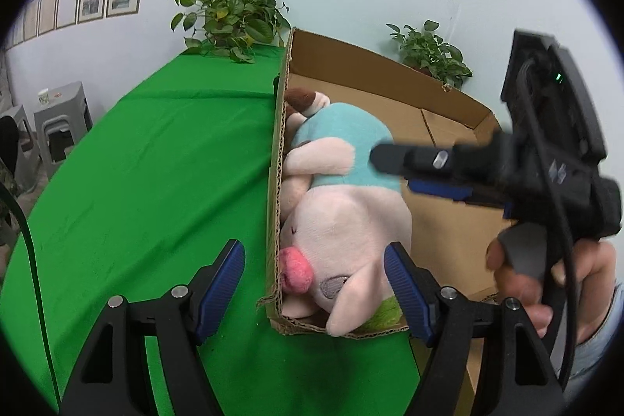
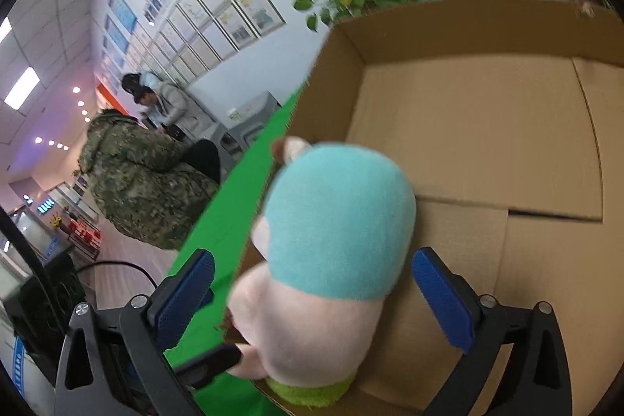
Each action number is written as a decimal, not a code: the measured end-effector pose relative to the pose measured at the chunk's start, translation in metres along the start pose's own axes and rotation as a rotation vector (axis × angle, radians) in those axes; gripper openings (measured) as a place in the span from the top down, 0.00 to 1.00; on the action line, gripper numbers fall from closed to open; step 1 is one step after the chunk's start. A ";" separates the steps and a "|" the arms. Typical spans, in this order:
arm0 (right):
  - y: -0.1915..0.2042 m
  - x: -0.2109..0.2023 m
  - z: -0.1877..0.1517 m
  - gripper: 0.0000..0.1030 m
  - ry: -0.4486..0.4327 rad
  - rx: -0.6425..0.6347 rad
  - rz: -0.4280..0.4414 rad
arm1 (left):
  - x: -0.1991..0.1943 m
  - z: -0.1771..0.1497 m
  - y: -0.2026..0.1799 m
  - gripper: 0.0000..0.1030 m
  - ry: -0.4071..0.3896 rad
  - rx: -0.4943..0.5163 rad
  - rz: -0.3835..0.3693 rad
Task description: Organize objects
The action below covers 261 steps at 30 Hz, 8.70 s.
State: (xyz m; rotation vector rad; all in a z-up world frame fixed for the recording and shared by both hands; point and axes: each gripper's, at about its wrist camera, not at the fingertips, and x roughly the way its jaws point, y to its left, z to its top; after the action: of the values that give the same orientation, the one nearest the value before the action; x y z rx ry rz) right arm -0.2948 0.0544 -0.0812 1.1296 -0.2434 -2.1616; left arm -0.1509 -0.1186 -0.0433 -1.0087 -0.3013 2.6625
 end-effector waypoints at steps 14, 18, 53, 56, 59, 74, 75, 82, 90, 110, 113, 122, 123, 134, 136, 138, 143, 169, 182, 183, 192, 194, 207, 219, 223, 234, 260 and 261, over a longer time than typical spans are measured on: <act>0.019 0.026 -0.031 0.33 0.078 -0.050 -0.087 | 0.012 -0.006 0.006 0.42 0.051 -0.023 -0.087; 0.024 0.029 -0.029 0.32 0.109 -0.042 -0.112 | 0.013 -0.009 0.002 0.43 0.049 -0.003 -0.061; -0.006 -0.206 -0.176 0.00 -0.144 -0.053 -0.189 | -0.034 -0.032 -0.054 0.41 -0.046 0.098 0.102; -0.012 -0.207 -0.180 0.00 -0.146 -0.051 -0.183 | -0.033 -0.035 -0.060 0.41 -0.037 0.096 0.096; -0.013 -0.214 -0.187 0.00 -0.151 -0.059 -0.180 | -0.035 -0.037 -0.066 0.41 -0.035 0.107 0.101; -0.021 -0.219 -0.191 0.00 -0.147 -0.099 -0.136 | -0.031 -0.056 -0.082 0.41 0.010 0.100 0.102; -0.021 -0.219 -0.191 0.00 -0.148 -0.101 -0.133 | -0.030 -0.056 -0.083 0.41 0.012 0.100 0.098; -0.024 -0.215 -0.190 0.00 -0.136 -0.098 -0.119 | -0.022 -0.061 -0.085 0.41 0.048 0.091 0.075; -0.027 -0.207 -0.195 0.00 -0.121 -0.098 -0.115 | -0.020 -0.054 -0.073 0.41 0.038 0.070 0.097; -0.047 -0.214 -0.193 0.00 -0.144 -0.034 -0.194 | 0.016 -0.008 0.022 0.89 0.065 -0.101 0.023; -0.055 -0.220 -0.187 0.00 -0.160 -0.031 -0.232 | 0.018 -0.014 0.021 0.93 0.093 -0.078 0.062; -0.135 -0.271 -0.143 0.00 -0.251 0.082 -0.499 | 0.014 -0.018 0.015 0.95 0.083 -0.049 0.091; -0.148 -0.271 -0.138 0.00 -0.233 0.106 -0.523 | 0.013 -0.019 0.015 0.95 0.080 -0.052 0.090; -0.223 -0.248 -0.148 0.90 -0.104 0.222 -0.673 | 0.008 -0.031 0.012 0.95 0.051 -0.038 0.111; -0.226 -0.253 -0.151 0.97 -0.109 0.246 -0.667 | 0.008 -0.031 0.010 0.95 0.053 -0.032 0.120; -0.229 -0.258 -0.153 0.97 -0.105 0.253 -0.662 | 0.009 -0.030 0.010 0.95 0.056 -0.033 0.122; -0.229 -0.264 -0.155 0.97 -0.094 0.242 -0.678 | 0.009 -0.028 0.010 0.91 0.062 -0.036 0.138; 0.070 -0.326 -0.244 0.01 -0.056 -0.174 0.155 | -0.103 -0.047 -0.094 0.23 0.038 0.016 -0.101; 0.050 -0.226 -0.294 0.01 0.182 0.052 0.080 | -0.008 -0.129 -0.103 0.25 0.356 -0.083 -0.255; 0.052 -0.221 -0.294 0.01 0.190 0.051 0.066 | -0.005 -0.132 -0.105 0.26 0.366 -0.083 -0.266; 0.052 -0.178 -0.297 0.00 0.228 0.015 -0.012 | -0.009 -0.146 -0.112 0.29 0.357 -0.087 -0.310; 0.053 -0.175 -0.296 0.00 0.220 0.016 -0.018 | -0.012 -0.149 -0.115 0.30 0.346 -0.079 -0.303; 0.065 -0.154 -0.290 0.03 0.181 -0.004 -0.051 | -0.038 -0.155 -0.124 0.39 0.290 -0.048 -0.266; 0.084 -0.153 -0.264 0.07 0.073 -0.059 -0.077 | -0.070 -0.133 -0.140 0.48 0.172 0.019 -0.262; 0.083 -0.158 -0.248 0.32 0.037 -0.072 -0.120 | -0.072 -0.117 -0.148 0.49 0.128 0.055 -0.242; 0.076 -0.152 -0.197 0.39 -0.045 -0.072 -0.128 | -0.081 -0.081 -0.161 0.49 0.057 0.114 -0.252; 0.066 -0.189 -0.040 0.42 -0.118 -0.166 -0.199 | -0.031 0.034 -0.138 0.49 -0.071 0.071 -0.270; 0.061 -0.186 -0.032 0.43 -0.111 -0.167 -0.199 | -0.026 0.037 -0.135 0.48 -0.066 0.061 -0.264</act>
State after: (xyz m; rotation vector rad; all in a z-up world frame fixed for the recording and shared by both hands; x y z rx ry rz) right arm -0.1667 0.1322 0.0487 0.9760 0.0024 -2.3740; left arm -0.1322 -0.0039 0.0387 -0.8021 -0.3393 2.4531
